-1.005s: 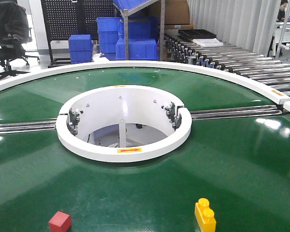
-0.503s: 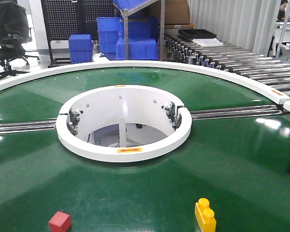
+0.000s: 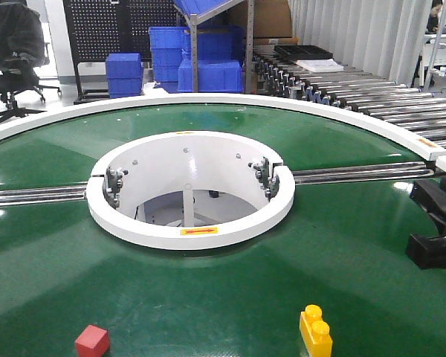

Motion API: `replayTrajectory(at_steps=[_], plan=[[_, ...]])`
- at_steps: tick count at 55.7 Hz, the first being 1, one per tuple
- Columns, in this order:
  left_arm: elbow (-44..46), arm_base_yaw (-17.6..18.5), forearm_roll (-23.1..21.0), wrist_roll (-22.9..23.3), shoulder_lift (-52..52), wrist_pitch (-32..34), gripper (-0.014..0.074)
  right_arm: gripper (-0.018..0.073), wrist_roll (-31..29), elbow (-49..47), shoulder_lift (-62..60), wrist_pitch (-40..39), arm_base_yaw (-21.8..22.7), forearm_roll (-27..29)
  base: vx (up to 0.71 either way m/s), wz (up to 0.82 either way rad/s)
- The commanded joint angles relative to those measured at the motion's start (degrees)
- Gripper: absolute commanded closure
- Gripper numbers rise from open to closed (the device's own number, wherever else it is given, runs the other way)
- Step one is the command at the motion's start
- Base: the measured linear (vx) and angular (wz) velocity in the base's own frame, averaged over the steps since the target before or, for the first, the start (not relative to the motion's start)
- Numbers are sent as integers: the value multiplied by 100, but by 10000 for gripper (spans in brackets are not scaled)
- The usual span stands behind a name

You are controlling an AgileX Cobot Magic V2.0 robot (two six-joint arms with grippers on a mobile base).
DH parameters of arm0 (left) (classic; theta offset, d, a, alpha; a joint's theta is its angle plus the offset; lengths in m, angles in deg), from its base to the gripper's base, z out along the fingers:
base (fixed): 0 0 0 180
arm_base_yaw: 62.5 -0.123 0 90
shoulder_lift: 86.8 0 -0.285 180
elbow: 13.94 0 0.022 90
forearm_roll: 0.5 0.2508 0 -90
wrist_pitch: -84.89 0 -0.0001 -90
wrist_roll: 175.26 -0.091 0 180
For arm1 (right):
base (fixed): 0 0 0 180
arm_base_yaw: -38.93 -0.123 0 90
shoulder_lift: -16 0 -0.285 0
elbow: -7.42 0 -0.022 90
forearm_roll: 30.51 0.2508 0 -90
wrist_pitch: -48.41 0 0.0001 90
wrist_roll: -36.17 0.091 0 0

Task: Pick red and yellow blocks into blue bin
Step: 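Raise the right arm and move the right gripper toward the yellow brick, then lower the right gripper onto the yellow brick and close on it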

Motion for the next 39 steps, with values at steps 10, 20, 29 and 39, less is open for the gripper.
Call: replayTrajectory(at_steps=[10, 20, 29, 39], plan=[[222, 954, 20, -727, -29, 214, 44, -91, -10, -214, -59, -510, 37, -51, 0, 0], [222, 1126, 20, -721, -29, 202, 45, -87, -4, -214, -59, -561, 37, -51, 0, 0], [222, 1126, 20, -721, -29, 160, 45, -43, 215, -443, -33, 659, 37, 123, 0, 0], [222, 1126, 20, -721, -29, 94, 45, -22, -134, -1447, 712, 3043, 32, 207, 0, 0]])
